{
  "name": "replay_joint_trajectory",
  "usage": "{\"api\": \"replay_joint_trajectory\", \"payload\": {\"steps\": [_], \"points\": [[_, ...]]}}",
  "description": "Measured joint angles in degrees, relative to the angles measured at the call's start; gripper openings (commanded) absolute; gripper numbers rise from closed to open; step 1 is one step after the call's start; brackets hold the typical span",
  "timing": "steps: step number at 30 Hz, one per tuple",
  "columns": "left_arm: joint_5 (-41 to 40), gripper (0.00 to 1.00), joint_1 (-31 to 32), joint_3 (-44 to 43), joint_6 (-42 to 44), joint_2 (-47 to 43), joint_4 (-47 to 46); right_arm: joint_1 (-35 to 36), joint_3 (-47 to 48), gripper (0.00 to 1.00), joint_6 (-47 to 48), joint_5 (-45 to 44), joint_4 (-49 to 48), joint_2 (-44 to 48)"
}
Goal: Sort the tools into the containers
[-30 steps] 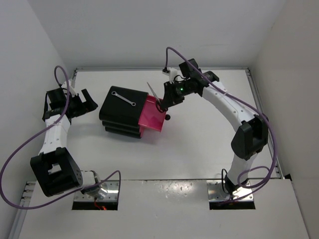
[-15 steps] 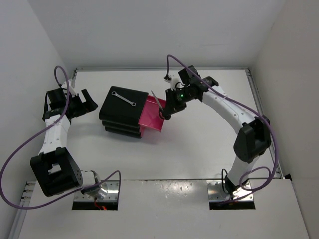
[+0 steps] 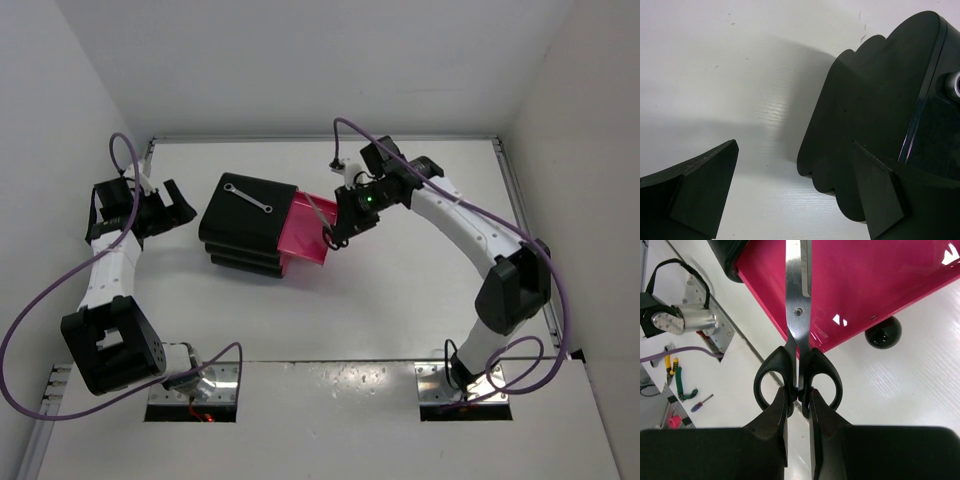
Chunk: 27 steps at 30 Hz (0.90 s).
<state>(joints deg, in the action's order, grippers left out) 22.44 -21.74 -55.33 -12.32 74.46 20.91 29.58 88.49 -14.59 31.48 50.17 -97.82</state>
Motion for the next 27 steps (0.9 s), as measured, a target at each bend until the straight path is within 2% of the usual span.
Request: {"api": "replay_joint_trajectory", "payload": {"steps": [7,17,27], "points": [[-0.4,1.0,0.0,0.5,0.0,-0.2,0.0,0.6,2.1,0.0,-1.3,1.8,0.2,-3.2],[-0.9,1.0,0.0,1.0,0.0,-0.7,-0.4,0.5,1.9,0.0,-9.6,12.1,-4.4,-5.8],[-1.0,1.0,0.0,1.6,0.0,-0.7,-0.5,-1.2,-3.7,0.0,-17.2,19.8,-9.8,-6.4]]}}
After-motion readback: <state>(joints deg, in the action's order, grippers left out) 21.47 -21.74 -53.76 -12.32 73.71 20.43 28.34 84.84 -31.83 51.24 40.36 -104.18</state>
